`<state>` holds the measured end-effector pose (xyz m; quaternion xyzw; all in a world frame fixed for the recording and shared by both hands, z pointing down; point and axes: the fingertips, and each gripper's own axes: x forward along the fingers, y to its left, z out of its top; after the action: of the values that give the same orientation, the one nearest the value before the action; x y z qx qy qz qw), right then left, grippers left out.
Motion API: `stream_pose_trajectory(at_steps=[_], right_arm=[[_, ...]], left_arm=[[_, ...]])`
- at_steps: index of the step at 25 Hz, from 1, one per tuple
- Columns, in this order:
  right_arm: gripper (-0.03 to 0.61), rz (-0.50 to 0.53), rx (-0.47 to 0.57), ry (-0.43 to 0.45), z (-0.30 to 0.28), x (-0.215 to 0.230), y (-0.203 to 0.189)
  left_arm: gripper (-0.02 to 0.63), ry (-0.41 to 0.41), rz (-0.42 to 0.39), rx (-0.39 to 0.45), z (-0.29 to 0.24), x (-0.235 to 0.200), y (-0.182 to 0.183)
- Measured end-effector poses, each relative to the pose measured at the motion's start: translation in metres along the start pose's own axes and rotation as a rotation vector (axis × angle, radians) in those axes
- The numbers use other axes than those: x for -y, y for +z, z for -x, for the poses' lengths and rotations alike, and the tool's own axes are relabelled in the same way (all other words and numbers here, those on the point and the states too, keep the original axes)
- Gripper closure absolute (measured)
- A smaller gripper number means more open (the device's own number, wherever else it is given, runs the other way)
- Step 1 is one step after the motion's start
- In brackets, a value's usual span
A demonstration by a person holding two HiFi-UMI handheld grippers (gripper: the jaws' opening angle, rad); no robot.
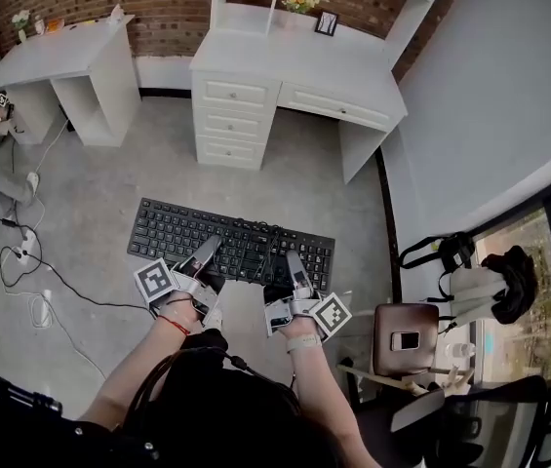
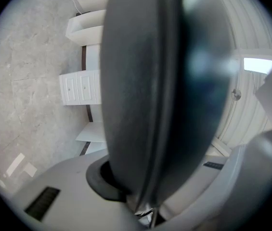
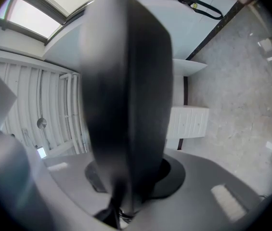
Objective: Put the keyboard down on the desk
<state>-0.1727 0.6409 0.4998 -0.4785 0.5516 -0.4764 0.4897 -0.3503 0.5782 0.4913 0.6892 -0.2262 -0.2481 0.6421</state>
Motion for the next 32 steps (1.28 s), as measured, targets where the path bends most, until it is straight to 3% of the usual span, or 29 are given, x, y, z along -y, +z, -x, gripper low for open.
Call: stream_pose_trajectory(at_steps=[15, 32], right_arm=[[0.508, -0.001, 0.094, 0.011, -0.119, 0.012, 0.018], [0.508, -0.027, 0.044, -0.026, -0.171, 0.029, 0.035]], left_arm=[[0.563, -0.016, -0.011, -0.091, -0.100, -0.013, 0.093], [0.563, 0.015, 0.016, -0.040, -0.138, -0.029, 0.119]])
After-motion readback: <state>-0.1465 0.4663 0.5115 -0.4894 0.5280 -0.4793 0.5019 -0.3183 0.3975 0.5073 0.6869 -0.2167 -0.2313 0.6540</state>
